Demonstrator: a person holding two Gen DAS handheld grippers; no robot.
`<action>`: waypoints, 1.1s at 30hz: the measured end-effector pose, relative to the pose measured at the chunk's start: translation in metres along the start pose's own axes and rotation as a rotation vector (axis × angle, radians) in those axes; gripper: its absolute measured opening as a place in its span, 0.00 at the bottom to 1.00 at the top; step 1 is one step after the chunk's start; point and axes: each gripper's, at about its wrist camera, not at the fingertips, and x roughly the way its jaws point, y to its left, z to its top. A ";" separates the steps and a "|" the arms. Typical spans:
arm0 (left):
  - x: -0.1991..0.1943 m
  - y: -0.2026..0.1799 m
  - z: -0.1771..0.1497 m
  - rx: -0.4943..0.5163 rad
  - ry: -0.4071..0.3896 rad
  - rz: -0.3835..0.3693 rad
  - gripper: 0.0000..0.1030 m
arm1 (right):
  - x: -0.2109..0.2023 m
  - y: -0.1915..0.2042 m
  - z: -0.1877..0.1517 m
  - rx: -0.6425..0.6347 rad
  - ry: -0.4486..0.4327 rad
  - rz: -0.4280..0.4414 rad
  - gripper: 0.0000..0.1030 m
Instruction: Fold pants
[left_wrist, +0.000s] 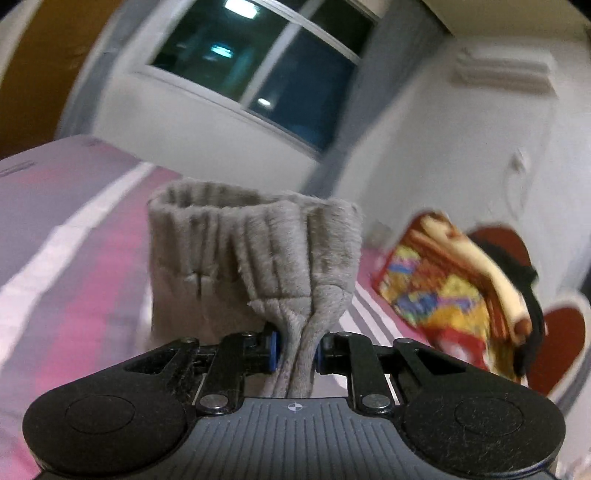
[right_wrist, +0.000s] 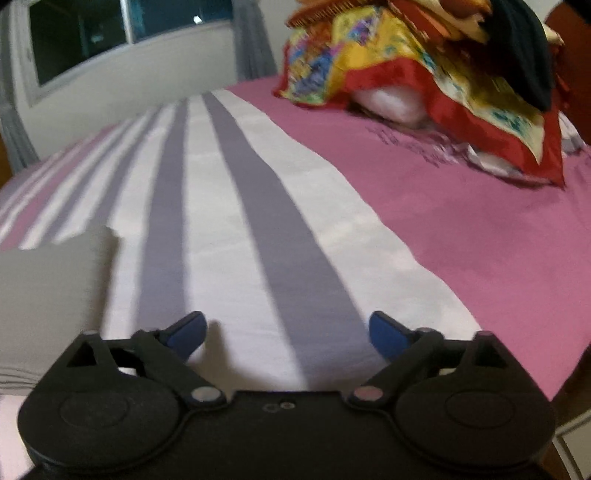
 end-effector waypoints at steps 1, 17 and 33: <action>0.009 -0.010 0.000 0.016 0.020 -0.017 0.18 | 0.001 0.000 -0.001 -0.011 0.002 0.002 1.00; 0.105 -0.152 -0.078 0.364 0.315 -0.085 0.18 | 0.000 -0.005 -0.004 -0.020 -0.004 0.035 1.00; 0.134 -0.200 -0.119 0.528 0.414 -0.087 0.41 | 0.004 -0.005 -0.003 0.001 -0.002 0.030 1.00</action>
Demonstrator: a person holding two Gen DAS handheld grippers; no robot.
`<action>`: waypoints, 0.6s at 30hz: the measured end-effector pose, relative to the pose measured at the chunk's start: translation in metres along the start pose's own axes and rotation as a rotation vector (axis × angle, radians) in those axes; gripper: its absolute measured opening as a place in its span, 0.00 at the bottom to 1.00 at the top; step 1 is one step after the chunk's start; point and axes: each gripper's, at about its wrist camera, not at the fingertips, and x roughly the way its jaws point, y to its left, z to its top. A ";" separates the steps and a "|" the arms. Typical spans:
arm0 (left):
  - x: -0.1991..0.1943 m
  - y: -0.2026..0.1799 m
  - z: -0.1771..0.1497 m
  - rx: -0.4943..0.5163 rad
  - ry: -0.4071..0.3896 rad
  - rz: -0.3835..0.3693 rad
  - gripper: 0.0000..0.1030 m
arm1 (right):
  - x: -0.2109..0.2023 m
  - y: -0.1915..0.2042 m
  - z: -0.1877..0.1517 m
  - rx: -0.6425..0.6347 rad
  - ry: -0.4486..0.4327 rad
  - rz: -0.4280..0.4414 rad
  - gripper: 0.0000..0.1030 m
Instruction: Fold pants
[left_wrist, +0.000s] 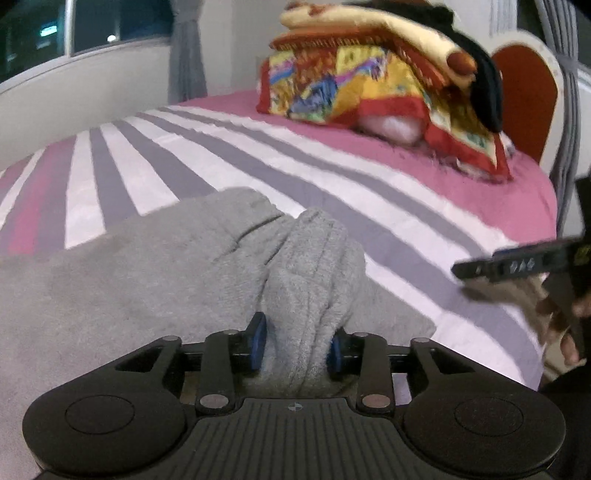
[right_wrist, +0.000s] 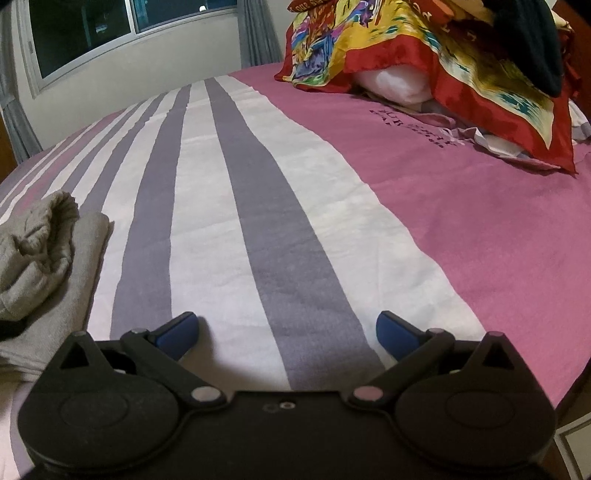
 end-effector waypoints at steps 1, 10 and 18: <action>-0.011 0.003 -0.002 -0.023 -0.020 -0.007 0.66 | 0.000 0.000 0.000 -0.004 0.003 -0.001 1.00; -0.152 0.069 -0.101 -0.262 -0.187 0.173 0.93 | -0.060 0.008 -0.002 0.138 -0.088 0.337 0.72; -0.147 0.098 -0.139 -0.324 -0.119 0.268 0.93 | -0.049 0.082 0.002 0.152 0.000 0.535 0.89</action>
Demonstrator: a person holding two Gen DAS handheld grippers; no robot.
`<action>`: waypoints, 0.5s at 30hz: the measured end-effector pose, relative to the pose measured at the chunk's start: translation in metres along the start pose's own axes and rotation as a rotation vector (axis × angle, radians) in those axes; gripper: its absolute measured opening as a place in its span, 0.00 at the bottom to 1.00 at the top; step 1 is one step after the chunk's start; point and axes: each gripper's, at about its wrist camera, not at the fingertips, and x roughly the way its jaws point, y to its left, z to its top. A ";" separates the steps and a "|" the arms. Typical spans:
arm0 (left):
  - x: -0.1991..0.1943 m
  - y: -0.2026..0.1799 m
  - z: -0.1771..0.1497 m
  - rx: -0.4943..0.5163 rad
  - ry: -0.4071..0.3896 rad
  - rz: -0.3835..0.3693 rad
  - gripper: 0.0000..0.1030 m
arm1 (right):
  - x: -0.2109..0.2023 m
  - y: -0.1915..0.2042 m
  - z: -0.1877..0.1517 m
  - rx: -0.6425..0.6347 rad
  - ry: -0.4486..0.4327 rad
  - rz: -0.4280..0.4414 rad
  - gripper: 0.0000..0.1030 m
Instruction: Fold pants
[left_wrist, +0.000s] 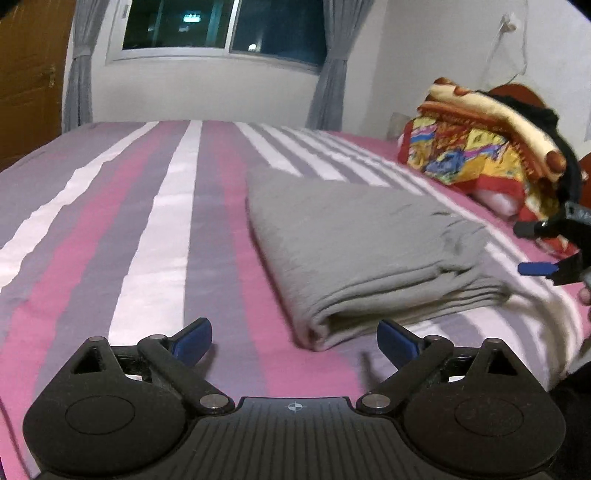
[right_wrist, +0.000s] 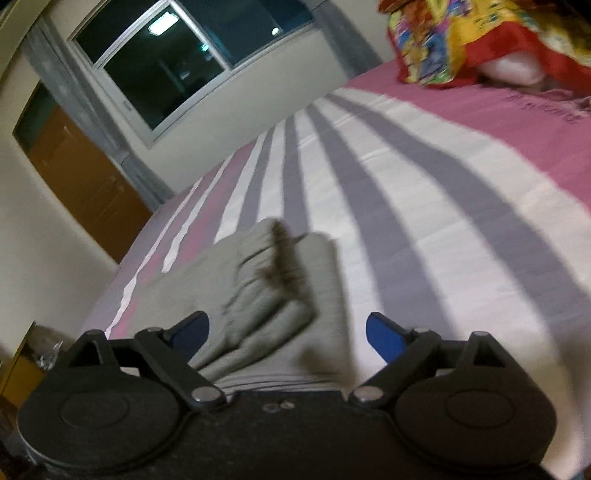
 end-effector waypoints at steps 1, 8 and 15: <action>0.005 0.001 0.001 -0.006 0.003 0.003 0.92 | 0.006 0.002 0.000 0.014 0.010 0.001 0.89; 0.035 0.028 -0.002 -0.079 0.027 0.048 0.93 | 0.032 -0.002 -0.002 0.136 0.049 0.004 0.88; 0.045 0.036 -0.006 -0.121 0.027 0.016 0.93 | 0.064 0.008 -0.002 0.138 0.083 -0.007 0.89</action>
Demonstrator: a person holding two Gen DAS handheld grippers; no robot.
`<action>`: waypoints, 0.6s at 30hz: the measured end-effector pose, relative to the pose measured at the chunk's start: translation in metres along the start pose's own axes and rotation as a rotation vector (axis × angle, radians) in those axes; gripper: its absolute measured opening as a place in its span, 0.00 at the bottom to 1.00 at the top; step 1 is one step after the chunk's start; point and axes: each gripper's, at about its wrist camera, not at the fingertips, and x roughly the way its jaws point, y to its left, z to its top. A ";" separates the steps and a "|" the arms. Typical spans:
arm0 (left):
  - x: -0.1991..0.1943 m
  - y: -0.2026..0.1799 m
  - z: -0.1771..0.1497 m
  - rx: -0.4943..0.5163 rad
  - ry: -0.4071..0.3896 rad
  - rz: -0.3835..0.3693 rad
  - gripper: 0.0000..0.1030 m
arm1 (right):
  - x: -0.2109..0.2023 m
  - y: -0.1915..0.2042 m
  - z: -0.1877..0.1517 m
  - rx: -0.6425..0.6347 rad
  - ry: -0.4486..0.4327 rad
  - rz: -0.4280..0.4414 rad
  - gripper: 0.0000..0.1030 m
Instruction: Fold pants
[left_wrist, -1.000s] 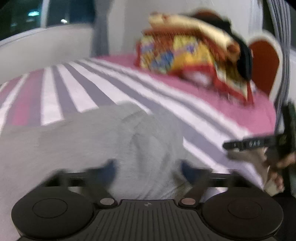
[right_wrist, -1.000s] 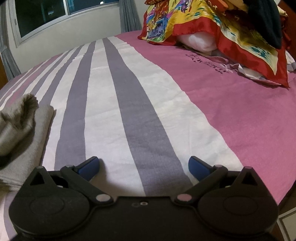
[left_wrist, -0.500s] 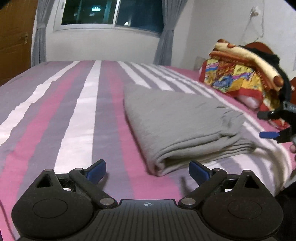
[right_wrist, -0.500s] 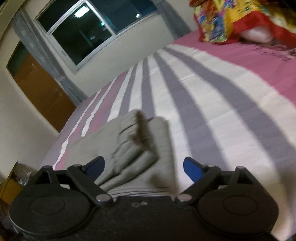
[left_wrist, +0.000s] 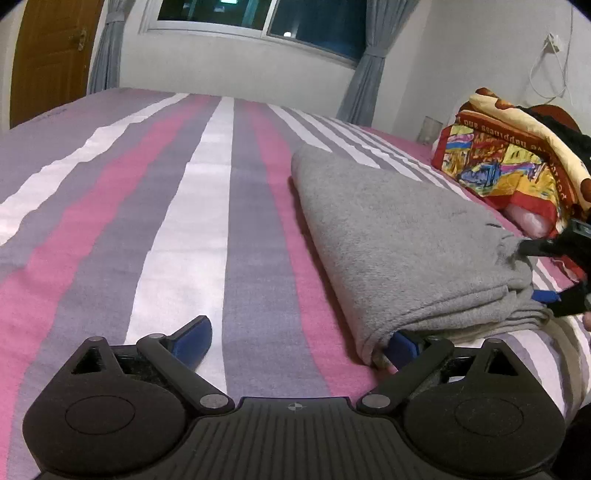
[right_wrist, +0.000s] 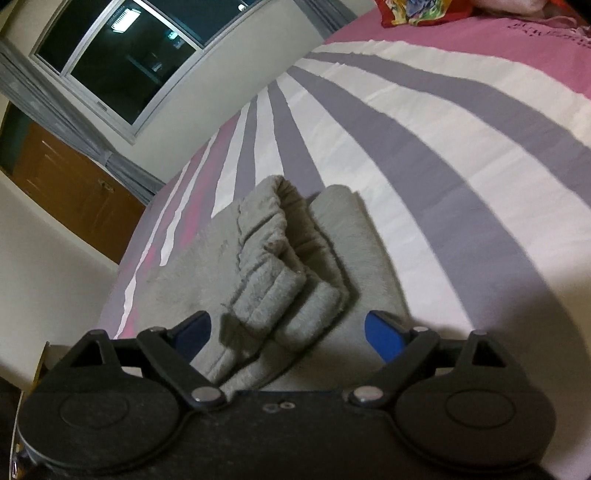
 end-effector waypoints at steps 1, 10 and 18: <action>0.000 0.000 -0.001 -0.001 0.000 0.000 0.94 | 0.005 0.005 0.001 -0.012 0.005 -0.015 0.88; 0.001 0.001 -0.003 -0.030 -0.013 -0.012 0.94 | -0.038 0.055 0.001 -0.202 -0.152 0.070 0.43; 0.006 -0.006 -0.003 0.003 0.003 0.004 0.97 | -0.018 0.001 -0.023 -0.079 -0.074 -0.067 0.41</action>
